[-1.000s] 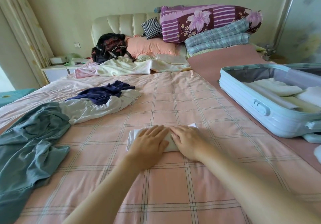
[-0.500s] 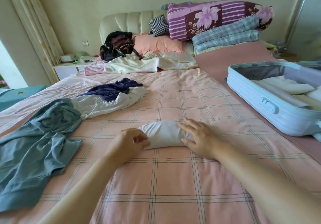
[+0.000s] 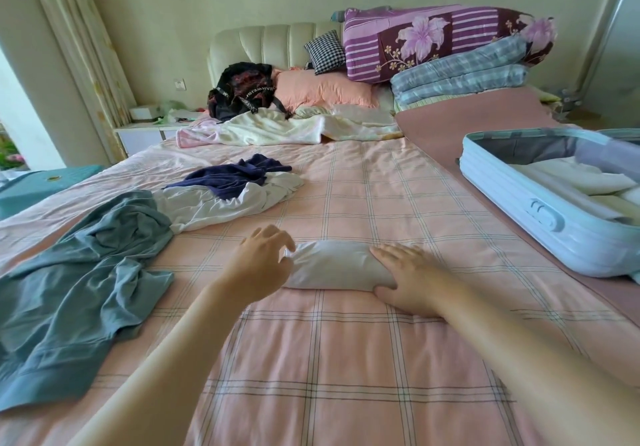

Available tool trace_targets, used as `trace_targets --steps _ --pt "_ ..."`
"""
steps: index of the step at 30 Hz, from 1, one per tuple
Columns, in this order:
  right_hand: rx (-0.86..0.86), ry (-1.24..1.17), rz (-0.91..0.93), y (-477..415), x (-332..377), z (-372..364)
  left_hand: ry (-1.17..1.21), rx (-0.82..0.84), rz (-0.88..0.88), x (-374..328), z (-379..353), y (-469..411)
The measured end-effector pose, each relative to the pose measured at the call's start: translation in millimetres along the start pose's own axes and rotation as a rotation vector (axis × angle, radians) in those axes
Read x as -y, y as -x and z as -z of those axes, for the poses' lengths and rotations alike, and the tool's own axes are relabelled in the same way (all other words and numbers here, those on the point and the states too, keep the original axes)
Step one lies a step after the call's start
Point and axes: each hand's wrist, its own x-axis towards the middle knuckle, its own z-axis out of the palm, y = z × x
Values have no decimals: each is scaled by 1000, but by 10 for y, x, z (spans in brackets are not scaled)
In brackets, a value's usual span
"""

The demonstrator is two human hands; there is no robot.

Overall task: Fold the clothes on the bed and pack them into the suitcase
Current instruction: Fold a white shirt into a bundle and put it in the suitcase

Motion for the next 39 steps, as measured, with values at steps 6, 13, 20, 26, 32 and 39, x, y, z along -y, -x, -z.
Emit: trace_targets --steps 6,13,20,26,32,39 --pt "-274 -161 133 -6 306 -66 146 136 -66 -435 -443 -269" --pt "14 -144 -84 -98 -47 -59 -65 302 132 -34 -563 -245" --pt "84 -277 -34 -3 -228 74 -52 178 -195 -213 -439 -231" --pt "-256 -569 -170 46 -205 28 141 85 -60 -103 -461 -174" --pt "-557 -1048 -383 86 -261 363 570 -108 219 -253 12 -224" --pt "-249 -790 -617 103 -185 251 319 313 425 -347 -72 -162"
